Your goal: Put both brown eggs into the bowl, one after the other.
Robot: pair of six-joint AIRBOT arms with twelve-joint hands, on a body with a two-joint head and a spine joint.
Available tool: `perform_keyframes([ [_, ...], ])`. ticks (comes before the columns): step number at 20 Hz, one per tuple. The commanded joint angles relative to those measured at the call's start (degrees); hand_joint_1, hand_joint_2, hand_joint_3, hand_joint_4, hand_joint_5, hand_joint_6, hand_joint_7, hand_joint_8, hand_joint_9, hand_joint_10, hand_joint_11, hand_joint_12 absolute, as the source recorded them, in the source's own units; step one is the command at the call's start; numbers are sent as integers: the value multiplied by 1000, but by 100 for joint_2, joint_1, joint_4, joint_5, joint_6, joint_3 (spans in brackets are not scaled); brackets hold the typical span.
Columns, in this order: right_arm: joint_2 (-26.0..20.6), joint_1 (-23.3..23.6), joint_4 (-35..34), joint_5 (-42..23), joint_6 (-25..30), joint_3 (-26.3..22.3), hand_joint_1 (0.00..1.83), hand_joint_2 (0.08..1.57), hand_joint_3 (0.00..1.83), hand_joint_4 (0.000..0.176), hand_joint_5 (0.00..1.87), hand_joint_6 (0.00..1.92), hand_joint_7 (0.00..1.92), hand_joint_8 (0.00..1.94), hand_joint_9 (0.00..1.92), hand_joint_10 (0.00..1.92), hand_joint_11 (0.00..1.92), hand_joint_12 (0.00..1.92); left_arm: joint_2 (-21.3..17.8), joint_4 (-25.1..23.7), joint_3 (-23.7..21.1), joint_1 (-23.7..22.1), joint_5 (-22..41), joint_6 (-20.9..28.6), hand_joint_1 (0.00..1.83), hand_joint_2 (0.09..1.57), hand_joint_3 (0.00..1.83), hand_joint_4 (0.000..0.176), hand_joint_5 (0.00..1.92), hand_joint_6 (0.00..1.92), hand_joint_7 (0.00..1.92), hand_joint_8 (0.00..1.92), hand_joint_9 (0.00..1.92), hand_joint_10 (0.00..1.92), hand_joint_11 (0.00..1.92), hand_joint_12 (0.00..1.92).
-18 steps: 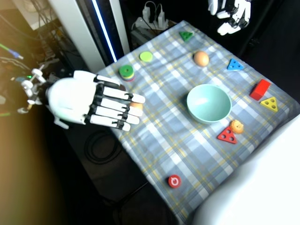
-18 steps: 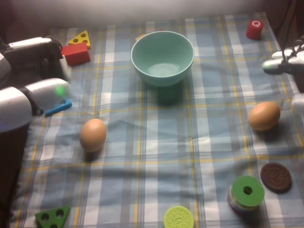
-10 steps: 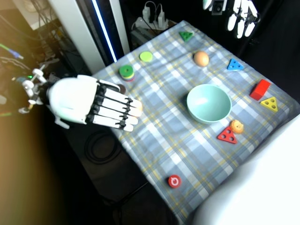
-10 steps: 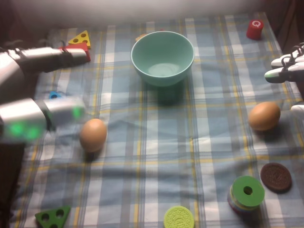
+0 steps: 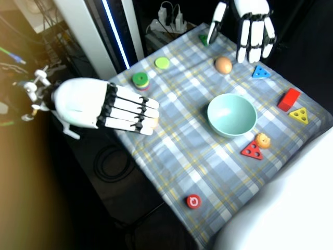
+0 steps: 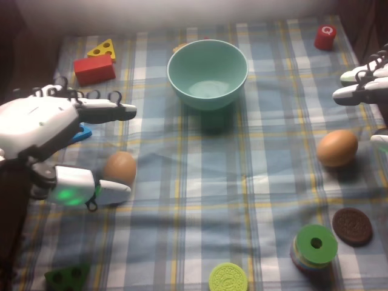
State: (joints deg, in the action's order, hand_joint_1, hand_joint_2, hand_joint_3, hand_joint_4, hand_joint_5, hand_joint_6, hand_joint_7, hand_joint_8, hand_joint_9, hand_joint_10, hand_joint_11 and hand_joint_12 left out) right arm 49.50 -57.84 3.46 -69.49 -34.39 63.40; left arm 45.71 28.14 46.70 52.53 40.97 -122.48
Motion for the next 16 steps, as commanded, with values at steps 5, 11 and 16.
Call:
perform_keyframes([
  [5,-41,74,-137,-674,30,-15,685,1320,0,0,619,4,575,10,573,10,381,489,148,12,162,-240,93,-335,818,897,7,176,478,4,543,8,594,10,26,839],
  [11,-42,72,-138,-651,31,-24,716,1316,0,0,642,6,575,2,577,3,390,508,234,155,307,-305,-320,-623,888,893,0,176,455,8,541,8,635,16,29,824],
  [16,-42,72,-141,-627,31,-24,727,1320,1,0,631,0,565,0,571,3,396,516,346,263,392,-361,-409,-727,907,904,1,176,507,5,591,5,692,12,53,809],
])
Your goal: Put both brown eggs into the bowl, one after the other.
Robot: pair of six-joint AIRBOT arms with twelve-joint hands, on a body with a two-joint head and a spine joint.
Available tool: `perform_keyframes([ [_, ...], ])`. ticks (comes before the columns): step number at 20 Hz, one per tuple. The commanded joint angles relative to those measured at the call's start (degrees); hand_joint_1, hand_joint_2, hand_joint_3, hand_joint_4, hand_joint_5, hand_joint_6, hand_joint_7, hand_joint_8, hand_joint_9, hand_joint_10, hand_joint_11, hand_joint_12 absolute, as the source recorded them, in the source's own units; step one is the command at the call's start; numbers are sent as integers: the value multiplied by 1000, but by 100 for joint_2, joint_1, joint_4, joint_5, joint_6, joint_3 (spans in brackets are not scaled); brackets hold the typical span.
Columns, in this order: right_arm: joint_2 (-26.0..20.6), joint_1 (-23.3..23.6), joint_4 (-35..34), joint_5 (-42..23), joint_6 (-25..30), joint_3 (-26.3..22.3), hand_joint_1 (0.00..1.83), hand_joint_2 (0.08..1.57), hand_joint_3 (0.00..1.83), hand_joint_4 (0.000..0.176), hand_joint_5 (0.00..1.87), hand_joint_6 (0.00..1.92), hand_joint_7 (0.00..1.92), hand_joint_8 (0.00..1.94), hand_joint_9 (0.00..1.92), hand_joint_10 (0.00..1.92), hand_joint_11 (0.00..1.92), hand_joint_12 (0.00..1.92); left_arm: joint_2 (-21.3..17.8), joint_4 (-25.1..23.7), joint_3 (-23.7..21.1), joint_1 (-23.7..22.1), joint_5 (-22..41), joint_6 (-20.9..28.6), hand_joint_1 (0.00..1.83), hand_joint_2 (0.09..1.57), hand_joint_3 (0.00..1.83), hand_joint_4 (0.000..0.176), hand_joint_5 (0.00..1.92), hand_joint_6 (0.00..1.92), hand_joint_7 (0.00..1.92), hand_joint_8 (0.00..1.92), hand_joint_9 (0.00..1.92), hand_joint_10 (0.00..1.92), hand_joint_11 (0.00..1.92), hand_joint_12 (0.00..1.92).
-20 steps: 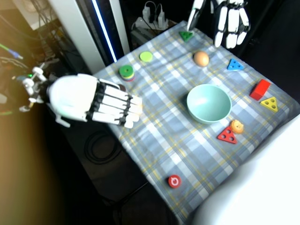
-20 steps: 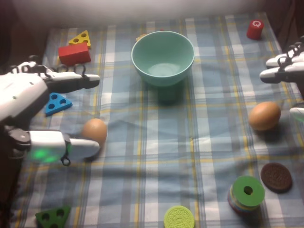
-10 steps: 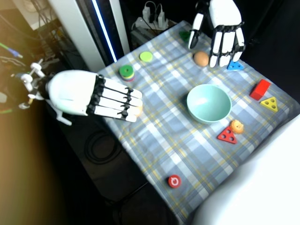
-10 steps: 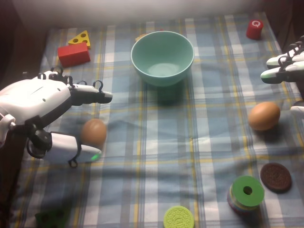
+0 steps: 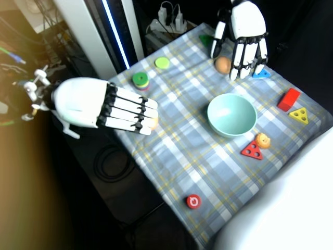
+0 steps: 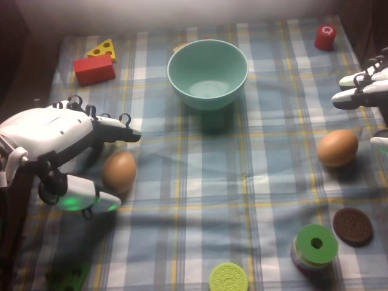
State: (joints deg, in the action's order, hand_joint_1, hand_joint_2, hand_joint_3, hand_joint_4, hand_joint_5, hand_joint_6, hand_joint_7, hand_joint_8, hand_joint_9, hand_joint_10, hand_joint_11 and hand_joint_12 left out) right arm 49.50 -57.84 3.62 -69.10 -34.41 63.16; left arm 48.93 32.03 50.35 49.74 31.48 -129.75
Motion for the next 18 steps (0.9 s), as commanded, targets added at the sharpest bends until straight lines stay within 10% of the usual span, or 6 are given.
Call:
perform_keyframes([
  [1,-42,72,-156,-666,34,1,735,1325,3,0,631,0,565,0,571,2,393,516,40,-119,41,-95,527,0,897,904,0,176,516,5,598,4,703,12,41,800],
  [18,-64,69,-184,-662,57,-7,745,1326,3,0,642,1,589,3,585,5,385,565,138,35,118,-137,453,0,1005,1017,1,81,859,3,945,13,926,33,85,727],
])
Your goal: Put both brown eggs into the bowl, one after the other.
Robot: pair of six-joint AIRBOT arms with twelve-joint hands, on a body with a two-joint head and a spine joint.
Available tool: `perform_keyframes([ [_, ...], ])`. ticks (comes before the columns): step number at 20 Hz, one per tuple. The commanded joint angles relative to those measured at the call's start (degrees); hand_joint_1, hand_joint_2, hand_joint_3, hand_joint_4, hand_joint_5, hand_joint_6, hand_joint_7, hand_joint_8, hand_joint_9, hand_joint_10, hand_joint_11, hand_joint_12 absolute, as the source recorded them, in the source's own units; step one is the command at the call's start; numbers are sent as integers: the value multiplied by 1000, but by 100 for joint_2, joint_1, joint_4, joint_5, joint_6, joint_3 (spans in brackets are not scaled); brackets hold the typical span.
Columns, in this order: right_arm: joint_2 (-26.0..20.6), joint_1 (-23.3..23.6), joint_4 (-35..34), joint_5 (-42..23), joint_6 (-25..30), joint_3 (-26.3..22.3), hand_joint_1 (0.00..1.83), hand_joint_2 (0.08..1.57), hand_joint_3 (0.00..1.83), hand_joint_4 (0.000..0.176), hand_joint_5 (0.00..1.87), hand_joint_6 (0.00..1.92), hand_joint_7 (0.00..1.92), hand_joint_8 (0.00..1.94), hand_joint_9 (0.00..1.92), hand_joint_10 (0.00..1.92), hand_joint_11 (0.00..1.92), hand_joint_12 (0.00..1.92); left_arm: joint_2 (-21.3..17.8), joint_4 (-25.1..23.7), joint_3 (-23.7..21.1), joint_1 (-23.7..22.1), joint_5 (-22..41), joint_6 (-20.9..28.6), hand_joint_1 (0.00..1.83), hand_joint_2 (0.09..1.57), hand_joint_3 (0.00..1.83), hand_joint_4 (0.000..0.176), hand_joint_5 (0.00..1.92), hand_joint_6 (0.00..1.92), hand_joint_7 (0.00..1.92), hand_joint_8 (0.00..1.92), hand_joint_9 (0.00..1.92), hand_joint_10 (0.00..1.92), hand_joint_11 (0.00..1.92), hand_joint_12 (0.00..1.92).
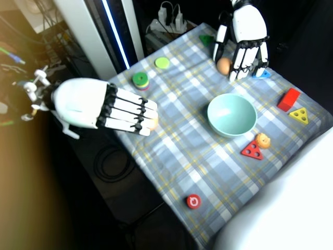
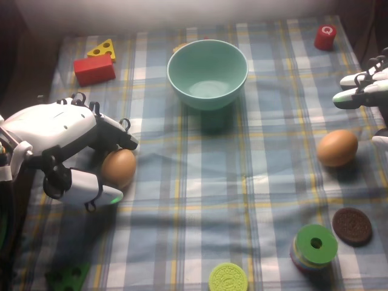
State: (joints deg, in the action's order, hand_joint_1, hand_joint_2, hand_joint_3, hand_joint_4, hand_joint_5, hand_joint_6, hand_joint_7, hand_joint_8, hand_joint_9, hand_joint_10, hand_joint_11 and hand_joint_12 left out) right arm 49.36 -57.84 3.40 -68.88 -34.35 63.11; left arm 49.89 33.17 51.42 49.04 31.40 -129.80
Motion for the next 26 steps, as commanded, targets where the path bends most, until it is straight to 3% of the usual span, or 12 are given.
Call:
perform_keyframes([
  [1,-51,66,-164,-684,50,-4,745,1326,3,0,642,1,589,3,585,5,385,565,49,-78,11,-67,462,4,1005,1017,1,81,859,3,945,13,926,33,85,727],
  [2,-51,62,-168,-684,50,-6,746,1326,3,0,638,0,587,2,576,1,374,560,61,-77,14,-67,462,4,1003,1024,0,72,906,1,1017,11,989,43,84,757],
  [3,-51,56,-173,-684,50,-9,750,1326,2,0,642,2,588,2,586,5,388,564,74,-77,19,-67,449,3,1027,1085,8,172,1006,879,1080,4,1046,29,65,816],
  [6,-51,50,-182,-685,50,-11,739,1324,1,0,651,5,601,6,602,10,403,567,83,-64,29,-68,430,3,1006,1118,2,176,953,1009,1100,4,1054,24,36,832],
  [7,-51,50,-185,-685,50,-11,751,1322,0,0,659,4,603,3,597,5,403,556,83,-27,34,-68,465,3,1188,1082,17,20,1003,842,1103,736,1067,22,7,865],
  [10,-51,49,-187,-685,50,-11,737,1325,0,0,656,2,599,2,588,3,395,549,94,14,32,-94,597,4,1239,1100,3,0,928,918,1106,915,1095,25,9,844],
  [11,-51,45,-190,-685,50,-11,713,1326,1,0,665,3,611,4,605,7,416,546,94,15,10,-126,695,5,987,1149,0,166,899,1088,1156,155,1093,11,6,750],
  [13,-51,38,-197,-686,50,-11,722,1324,0,0,663,2,609,2,597,3,408,537,82,-37,-22,-209,870,78,994,1132,2,174,930,1045,1214,58,1094,6,28,703],
  [14,-51,31,-205,-686,50,-11,727,1329,2,0,658,0,611,2,604,5,418,539,74,-124,-24,-283,970,238,1267,1054,0,0,1008,777,1269,616,1148,15,59,682],
  [18,-51,20,-210,-687,50,-2,726,1329,1,0,665,1,614,1,608,3,429,521,97,-443,29,-730,1314,482,1290,1022,2,0,1140,514,1270,673,1168,2,32,668],
  [19,-48,20,-210,-688,50,13,727,1325,0,0,668,2,623,4,618,6,434,518,280,-530,212,-1132,1344,486,1286,1012,0,0,1102,644,1381,407,1155,4,27,785],
  [26,50,4,-177,-693,50,112,735,1327,0,0,659,2,619,3,613,4,455,458,1346,-489,1400,-2220,270,488,1281,1018,2,0,1052,758,1390,354,1078,0,81,682],
])
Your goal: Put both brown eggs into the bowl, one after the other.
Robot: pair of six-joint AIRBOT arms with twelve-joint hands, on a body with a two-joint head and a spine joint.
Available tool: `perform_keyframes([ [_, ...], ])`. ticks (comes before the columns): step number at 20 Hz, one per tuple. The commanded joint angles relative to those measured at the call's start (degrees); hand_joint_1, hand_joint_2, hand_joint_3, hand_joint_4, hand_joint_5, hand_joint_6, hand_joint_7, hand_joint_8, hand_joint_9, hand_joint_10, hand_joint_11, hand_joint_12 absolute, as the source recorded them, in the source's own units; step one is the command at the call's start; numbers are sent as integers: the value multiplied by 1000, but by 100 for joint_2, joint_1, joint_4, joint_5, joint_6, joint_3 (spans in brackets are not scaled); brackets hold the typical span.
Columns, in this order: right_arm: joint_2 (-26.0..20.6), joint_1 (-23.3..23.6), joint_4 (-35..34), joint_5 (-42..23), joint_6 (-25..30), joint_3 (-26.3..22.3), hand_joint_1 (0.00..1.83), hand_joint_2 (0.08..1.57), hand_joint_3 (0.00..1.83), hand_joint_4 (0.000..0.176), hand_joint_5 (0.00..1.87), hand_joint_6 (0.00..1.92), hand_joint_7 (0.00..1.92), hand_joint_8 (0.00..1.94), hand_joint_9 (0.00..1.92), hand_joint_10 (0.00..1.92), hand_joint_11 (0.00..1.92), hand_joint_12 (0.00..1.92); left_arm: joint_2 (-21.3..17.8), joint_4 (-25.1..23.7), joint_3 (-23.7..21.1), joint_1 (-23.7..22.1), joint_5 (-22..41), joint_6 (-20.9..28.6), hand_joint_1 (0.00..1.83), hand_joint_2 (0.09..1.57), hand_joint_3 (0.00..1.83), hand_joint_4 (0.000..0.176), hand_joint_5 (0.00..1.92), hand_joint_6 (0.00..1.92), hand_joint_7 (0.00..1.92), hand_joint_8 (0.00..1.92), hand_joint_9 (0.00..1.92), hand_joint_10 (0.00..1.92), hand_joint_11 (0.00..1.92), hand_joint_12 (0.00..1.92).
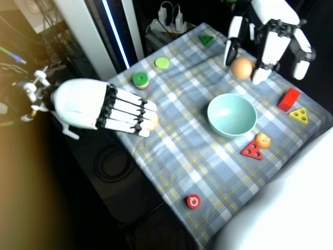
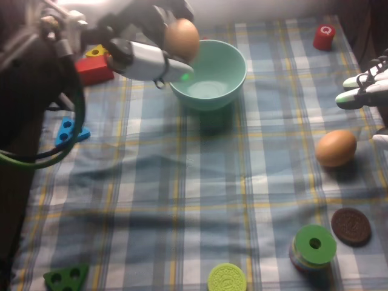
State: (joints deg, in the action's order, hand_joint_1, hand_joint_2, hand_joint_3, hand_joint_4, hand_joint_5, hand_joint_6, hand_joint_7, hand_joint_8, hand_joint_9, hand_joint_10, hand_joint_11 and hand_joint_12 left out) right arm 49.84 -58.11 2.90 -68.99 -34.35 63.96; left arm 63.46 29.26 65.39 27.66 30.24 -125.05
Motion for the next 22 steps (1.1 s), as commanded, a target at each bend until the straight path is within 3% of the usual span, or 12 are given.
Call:
perform_keyframes([
  [1,3,34,-119,-682,50,33,752,1324,0,0,660,2,621,3,624,7,471,466,83,-85,126,-114,291,14,1281,1027,0,0,1027,796,1379,375,1090,1,102,751],
  [2,7,39,-110,-682,50,44,785,1320,0,0,665,2,626,3,636,8,481,471,186,-24,273,-149,131,9,1072,979,1,40,888,84,1165,171,1128,6,117,757],
  [3,10,40,-105,-682,50,48,785,1320,0,0,665,2,626,3,636,8,481,471,219,13,336,-156,61,8,1072,979,1,40,888,84,1165,171,1128,6,117,757],
  [4,14,41,-98,-682,50,52,781,1320,0,0,667,2,626,2,627,3,471,467,258,67,411,-165,-44,7,1315,994,4,38,812,18,1210,504,1089,2,46,726],
  [5,16,41,-97,-682,50,52,750,1317,0,0,671,0,623,1,610,0,435,508,294,124,473,-166,-114,6,1252,929,0,64,740,3,1047,209,1044,4,35,688],
  [8,19,41,-98,-682,50,51,723,1330,1,0,657,0,606,0,591,0,384,603,332,164,516,-164,-148,5,1206,878,4,62,706,0,1042,4,1092,2,157,468],
  [10,27,40,-98,-683,50,51,733,1328,0,0,645,0,602,0,585,0,377,604,336,164,514,-166,-147,4,410,1149,13,59,653,0,968,0,1000,1,151,461],
  [12,29,40,-99,-684,50,49,745,1332,1,0,650,2,606,2,587,2,376,607,329,164,508,-165,-145,4,338,1191,12,54,621,0,854,0,886,0,115,461],
  [18,28,40,-113,-687,50,29,785,1333,0,0,633,0,594,1,586,2,364,614,153,150,167,-13,271,0,538,1137,0,39,635,2,859,1,840,2,66,590],
  [19,29,40,-112,-687,50,29,765,1320,0,0,640,2,594,0,584,0,368,614,37,31,-19,83,547,101,506,1116,6,43,584,1,812,2,823,2,81,586],
  [21,29,47,-107,-686,50,39,773,1301,0,0,589,0,548,0,526,0,307,585,-221,-368,-335,267,1049,786,232,1122,0,92,447,0,656,0,709,0,2,655],
  [22,30,58,-106,-682,50,49,773,1301,0,0,589,0,548,0,526,0,307,585,-364,-578,-490,355,1318,1150,232,1122,0,92,447,0,656,0,709,0,2,655],
])
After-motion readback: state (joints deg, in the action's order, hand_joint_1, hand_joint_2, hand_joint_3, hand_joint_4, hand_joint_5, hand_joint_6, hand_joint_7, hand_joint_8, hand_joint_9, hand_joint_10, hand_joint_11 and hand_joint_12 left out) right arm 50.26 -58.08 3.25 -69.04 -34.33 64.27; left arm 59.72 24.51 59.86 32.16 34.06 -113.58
